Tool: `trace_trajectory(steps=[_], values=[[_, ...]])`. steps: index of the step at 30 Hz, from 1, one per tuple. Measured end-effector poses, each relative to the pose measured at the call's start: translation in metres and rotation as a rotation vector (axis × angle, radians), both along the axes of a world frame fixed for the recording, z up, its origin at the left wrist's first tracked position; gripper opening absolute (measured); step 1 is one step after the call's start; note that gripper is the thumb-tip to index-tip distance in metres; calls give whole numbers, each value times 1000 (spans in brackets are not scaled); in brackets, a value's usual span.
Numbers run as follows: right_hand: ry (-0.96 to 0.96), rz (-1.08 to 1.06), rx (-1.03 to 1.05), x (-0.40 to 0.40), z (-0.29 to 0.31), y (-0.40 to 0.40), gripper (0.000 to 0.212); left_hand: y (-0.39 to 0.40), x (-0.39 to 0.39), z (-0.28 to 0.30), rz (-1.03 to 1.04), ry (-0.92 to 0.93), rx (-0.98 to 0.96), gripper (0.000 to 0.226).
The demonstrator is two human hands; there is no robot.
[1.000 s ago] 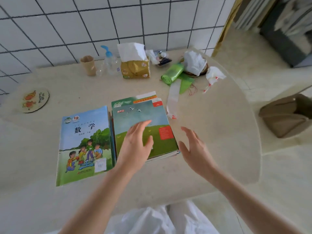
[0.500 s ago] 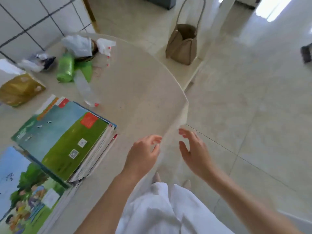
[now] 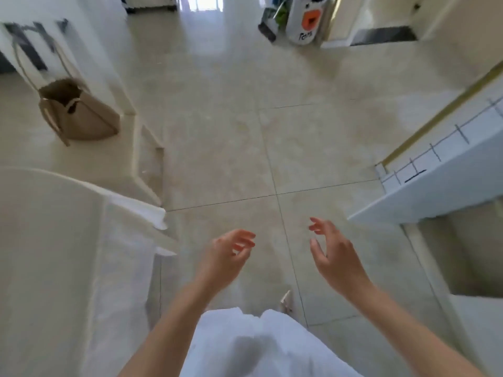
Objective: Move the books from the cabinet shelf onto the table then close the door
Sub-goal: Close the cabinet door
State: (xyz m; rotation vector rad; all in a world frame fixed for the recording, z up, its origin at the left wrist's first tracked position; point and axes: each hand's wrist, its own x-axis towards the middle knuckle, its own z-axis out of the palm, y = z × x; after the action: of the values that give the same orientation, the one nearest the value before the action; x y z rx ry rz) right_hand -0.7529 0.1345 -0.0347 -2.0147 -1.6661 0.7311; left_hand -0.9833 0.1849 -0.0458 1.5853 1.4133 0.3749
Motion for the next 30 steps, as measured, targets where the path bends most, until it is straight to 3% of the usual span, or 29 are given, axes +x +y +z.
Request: trace_trajectory(steps=[7,16,26,30], values=[[19,-383,-38,181,-3,-45,37,28,215,-10,-328,-69,-50,42],[252,-780,-36,311,6,-54,32,79,412,17,-598,-43,-51,27],[362,-1027,73,437,22,52,35,205,618,64,-723,-125,142,19],[475,-1057,65,483,32,97,42,229,707,68,-866,-136,86,20]])
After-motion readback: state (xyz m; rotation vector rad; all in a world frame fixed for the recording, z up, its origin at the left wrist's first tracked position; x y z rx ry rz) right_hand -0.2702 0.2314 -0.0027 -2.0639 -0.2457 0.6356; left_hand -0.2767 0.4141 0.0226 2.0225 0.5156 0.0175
